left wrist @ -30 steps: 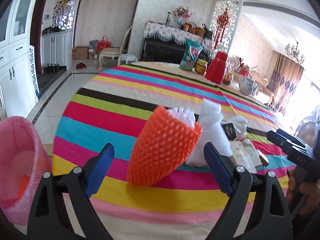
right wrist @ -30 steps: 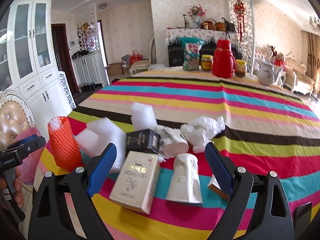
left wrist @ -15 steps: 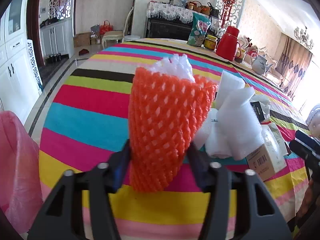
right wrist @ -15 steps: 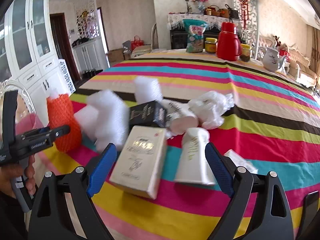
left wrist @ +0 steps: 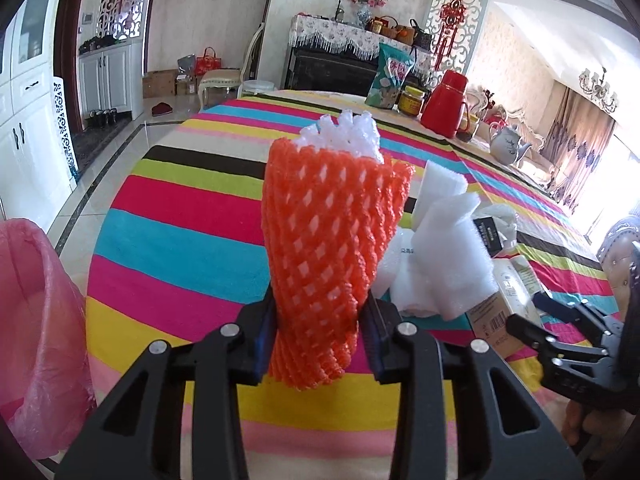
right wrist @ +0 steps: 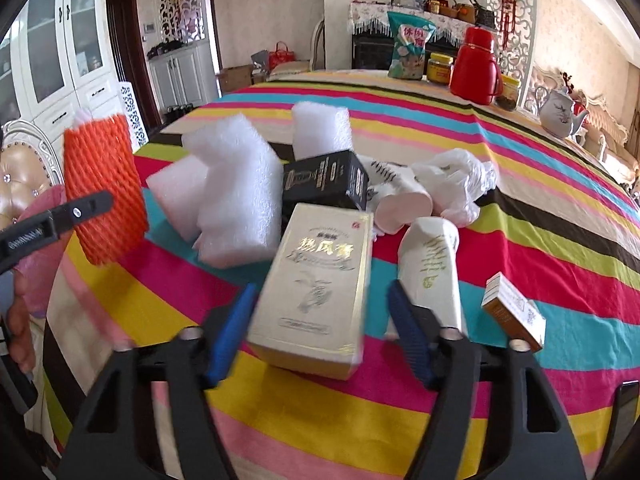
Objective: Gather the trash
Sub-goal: 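Grasp the beige printed box with the right tool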
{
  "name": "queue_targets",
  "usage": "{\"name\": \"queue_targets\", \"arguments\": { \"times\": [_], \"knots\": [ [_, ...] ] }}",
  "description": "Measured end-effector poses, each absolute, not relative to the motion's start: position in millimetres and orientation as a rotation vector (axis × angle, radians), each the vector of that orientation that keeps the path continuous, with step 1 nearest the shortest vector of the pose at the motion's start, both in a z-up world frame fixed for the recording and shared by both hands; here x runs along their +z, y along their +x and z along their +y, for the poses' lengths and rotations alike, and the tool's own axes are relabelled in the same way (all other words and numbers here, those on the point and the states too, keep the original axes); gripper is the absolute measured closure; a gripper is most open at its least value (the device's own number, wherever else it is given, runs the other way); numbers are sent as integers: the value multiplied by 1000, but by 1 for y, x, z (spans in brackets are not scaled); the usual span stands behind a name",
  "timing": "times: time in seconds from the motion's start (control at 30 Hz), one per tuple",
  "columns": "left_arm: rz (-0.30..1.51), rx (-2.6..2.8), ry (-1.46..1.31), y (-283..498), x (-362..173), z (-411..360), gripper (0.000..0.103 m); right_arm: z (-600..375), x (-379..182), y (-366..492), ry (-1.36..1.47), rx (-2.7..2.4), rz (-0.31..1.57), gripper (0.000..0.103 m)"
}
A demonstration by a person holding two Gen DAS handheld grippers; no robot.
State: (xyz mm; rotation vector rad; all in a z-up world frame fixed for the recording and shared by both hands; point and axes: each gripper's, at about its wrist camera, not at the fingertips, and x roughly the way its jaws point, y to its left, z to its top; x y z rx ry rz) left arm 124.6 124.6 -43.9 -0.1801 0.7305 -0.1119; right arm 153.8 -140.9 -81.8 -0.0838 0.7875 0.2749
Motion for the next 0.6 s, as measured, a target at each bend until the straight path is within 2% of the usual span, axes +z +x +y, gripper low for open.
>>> {"name": "queue_targets", "arguments": {
  "times": [0.27, 0.6],
  "knots": [
    [695, -119, -191, 107, -30, 129, 67, -151, -74, 145, -38, 276, 765, 53],
    [621, -104, -204, 82, 0, 142, 67, -162, -31, 132, 0, 261, 665, 53]
  ]
}}
